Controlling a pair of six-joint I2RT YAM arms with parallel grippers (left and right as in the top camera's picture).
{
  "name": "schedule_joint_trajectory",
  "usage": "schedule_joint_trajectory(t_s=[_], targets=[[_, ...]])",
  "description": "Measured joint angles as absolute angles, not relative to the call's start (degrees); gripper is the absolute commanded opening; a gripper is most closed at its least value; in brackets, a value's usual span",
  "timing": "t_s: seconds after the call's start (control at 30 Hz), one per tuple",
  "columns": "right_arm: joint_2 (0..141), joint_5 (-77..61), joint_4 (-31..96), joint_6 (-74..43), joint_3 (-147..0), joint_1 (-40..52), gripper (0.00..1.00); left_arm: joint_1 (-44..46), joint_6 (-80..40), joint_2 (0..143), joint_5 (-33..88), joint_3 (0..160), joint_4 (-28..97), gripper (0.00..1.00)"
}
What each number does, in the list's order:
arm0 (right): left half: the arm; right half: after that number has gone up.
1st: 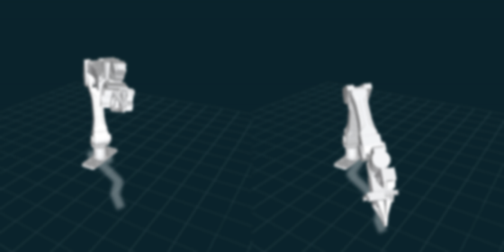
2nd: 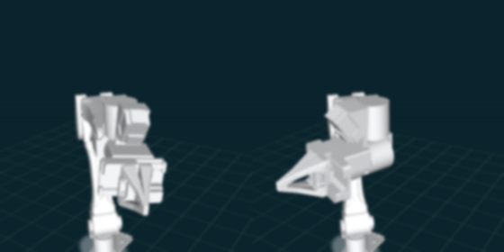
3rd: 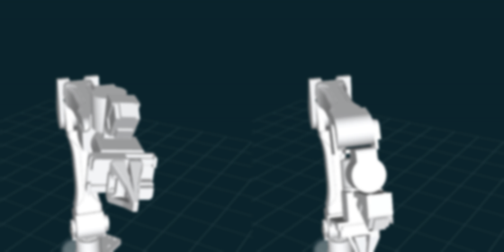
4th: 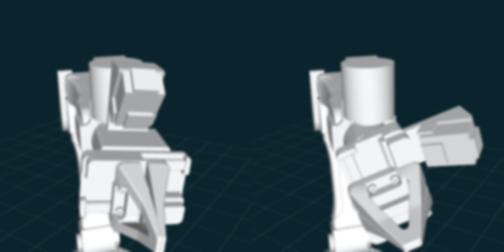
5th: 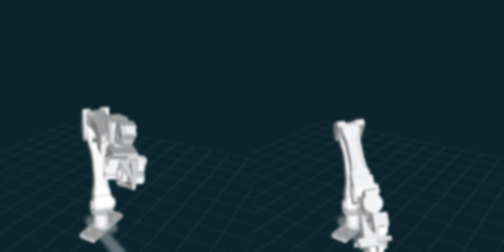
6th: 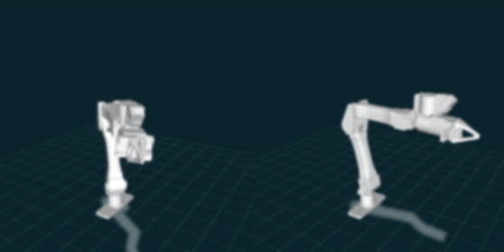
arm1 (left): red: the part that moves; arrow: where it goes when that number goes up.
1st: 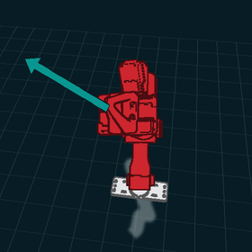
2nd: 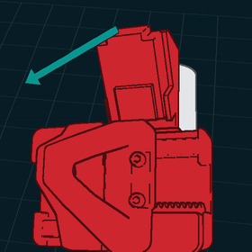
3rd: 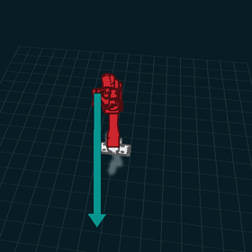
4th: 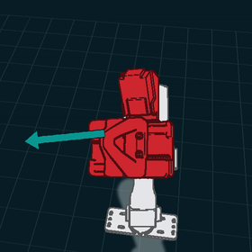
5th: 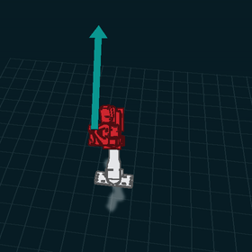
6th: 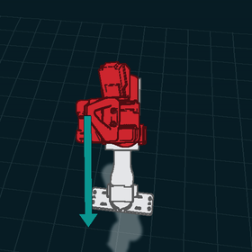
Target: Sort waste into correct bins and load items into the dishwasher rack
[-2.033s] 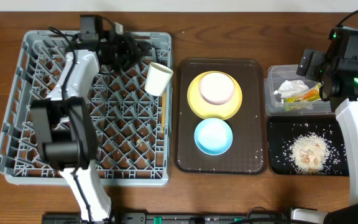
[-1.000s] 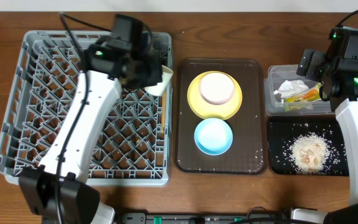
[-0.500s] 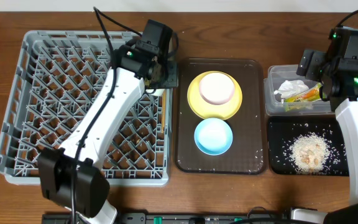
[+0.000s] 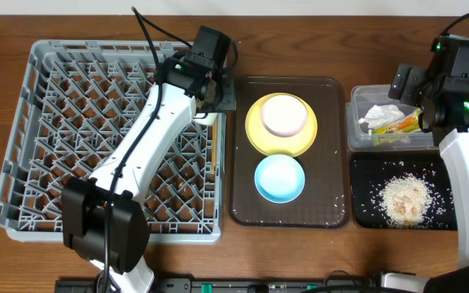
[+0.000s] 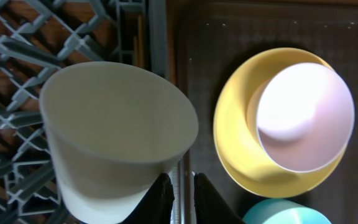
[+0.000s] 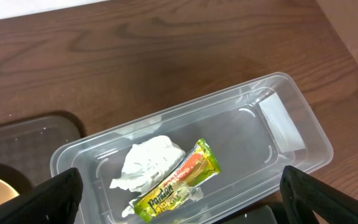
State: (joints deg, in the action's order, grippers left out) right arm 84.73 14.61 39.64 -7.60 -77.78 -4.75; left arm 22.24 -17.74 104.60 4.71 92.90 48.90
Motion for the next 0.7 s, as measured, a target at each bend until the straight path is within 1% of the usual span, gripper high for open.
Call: schedule_joint_trajectory(t_s=[0.2, 0.43, 0.7], targets=[[84.73, 14.61, 39.64, -7.6, -77.78, -4.75, 0.99, 22.31, -17.72, 104.99, 4.14, 92.9, 50.35, 0.17], [84.73, 14.61, 39.64, -7.6, -77.78, -4.75, 0.99, 22.39, -17.52, 105.32, 7.18, 92.9, 50.89, 0.17], [84.73, 14.61, 39.64, -7.6, -77.78, -4.75, 0.99, 23.75, -17.19, 106.17, 7.99, 92.47, 50.89, 0.17]])
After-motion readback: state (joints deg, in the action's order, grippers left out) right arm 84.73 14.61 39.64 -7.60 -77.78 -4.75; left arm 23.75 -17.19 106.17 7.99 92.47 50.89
